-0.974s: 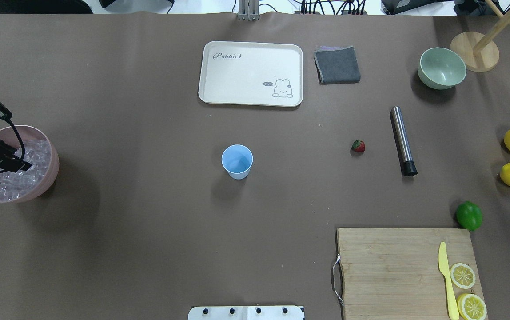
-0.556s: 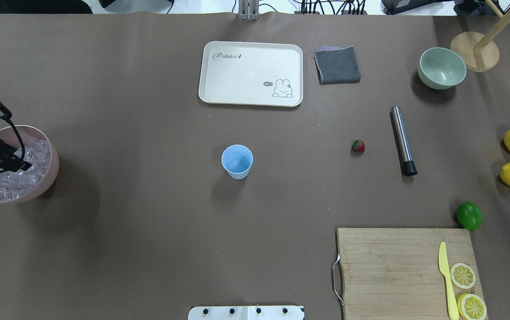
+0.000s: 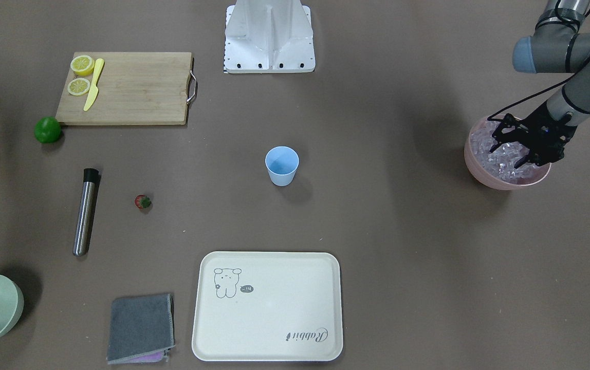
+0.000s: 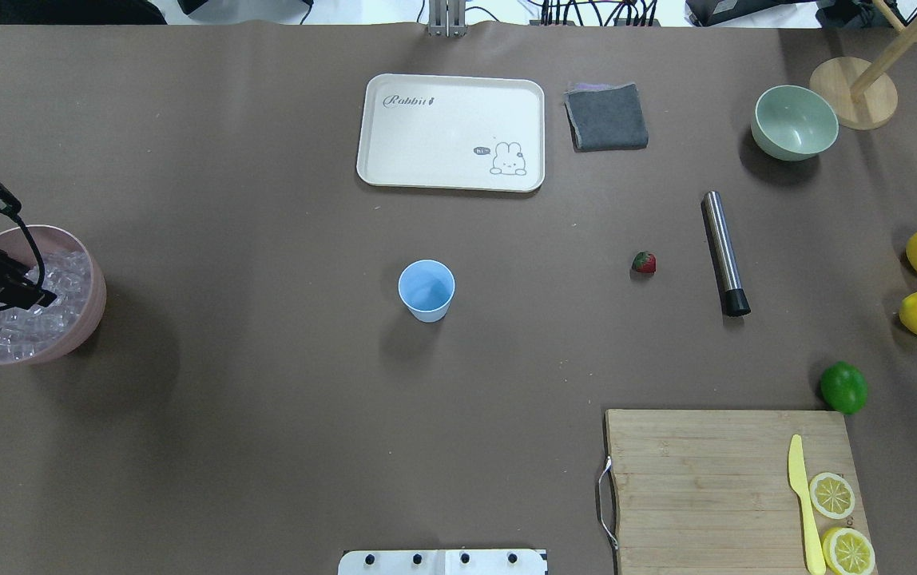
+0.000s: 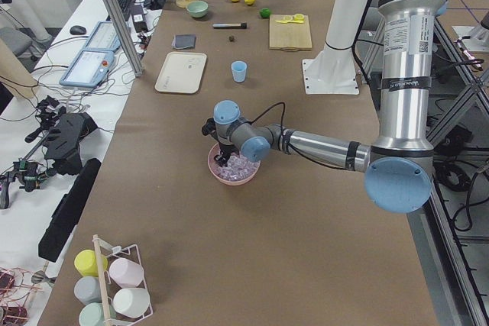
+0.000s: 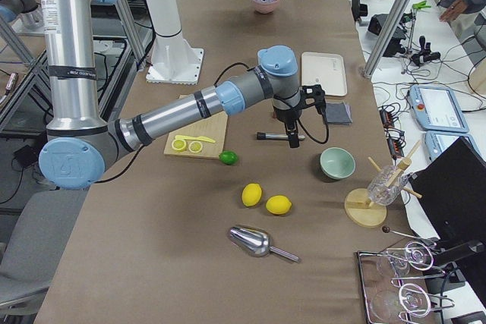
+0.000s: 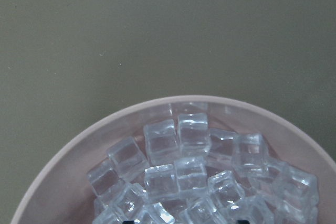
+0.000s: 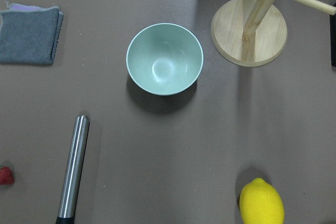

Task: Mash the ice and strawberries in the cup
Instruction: 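Close the left gripper on an ice cube in the pink bowl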

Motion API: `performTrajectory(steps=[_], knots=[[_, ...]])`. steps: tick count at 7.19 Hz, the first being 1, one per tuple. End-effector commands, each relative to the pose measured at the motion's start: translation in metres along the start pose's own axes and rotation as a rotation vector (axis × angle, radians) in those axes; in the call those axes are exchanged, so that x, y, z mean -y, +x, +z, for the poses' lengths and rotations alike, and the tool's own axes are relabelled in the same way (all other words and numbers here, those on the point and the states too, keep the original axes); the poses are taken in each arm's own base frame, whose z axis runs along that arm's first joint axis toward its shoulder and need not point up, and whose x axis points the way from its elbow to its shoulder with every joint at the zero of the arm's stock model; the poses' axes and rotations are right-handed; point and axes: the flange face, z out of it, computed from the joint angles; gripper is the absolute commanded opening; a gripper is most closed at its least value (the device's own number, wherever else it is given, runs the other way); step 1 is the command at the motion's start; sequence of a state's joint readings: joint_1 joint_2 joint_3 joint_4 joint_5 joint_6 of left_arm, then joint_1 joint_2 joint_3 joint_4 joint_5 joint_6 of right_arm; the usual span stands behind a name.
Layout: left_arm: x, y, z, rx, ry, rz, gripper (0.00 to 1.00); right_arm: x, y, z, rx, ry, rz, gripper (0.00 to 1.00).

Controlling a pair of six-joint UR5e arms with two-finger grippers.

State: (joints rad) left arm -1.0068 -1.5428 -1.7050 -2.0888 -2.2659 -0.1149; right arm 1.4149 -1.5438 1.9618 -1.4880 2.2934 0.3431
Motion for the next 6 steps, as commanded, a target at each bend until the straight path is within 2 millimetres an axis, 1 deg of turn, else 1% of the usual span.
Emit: performTrajectory(steps=[1, 2, 3, 4, 5, 6], knots=[[-0.0002, 0.0055, 0.0068, -0.007, -0.012, 0.009, 0.7, -0.0038, -0.0028, -0.0024, 0.006, 0.0, -0.003, 1.0], [-0.0001, 0.0065, 0.008, -0.007, -0.014, 0.011, 0.7, -0.0038, -0.0028, -0.0024, 0.006, 0.0, -0.003, 1.0], [-0.0001, 0.0087, 0.0101, -0.01, -0.017, 0.013, 0.59, -0.0044, -0.0023, -0.002, 0.005, -0.001, -0.002, 1.0], [0.0002, 0.011, 0.0091, -0.015, -0.014, 0.015, 0.22, -0.0038, -0.0027, -0.0024, 0.004, 0.0, -0.003, 1.0], [0.0002, 0.0102, 0.0087, -0.012, -0.014, 0.014, 0.0, -0.0038, -0.0022, -0.0018, 0.004, -0.001, -0.002, 1.0], [-0.0004, 0.0099, 0.0078, -0.013, -0.013, 0.017, 0.0, -0.0038, -0.0027, -0.0024, 0.004, 0.0, -0.003, 1.0]])
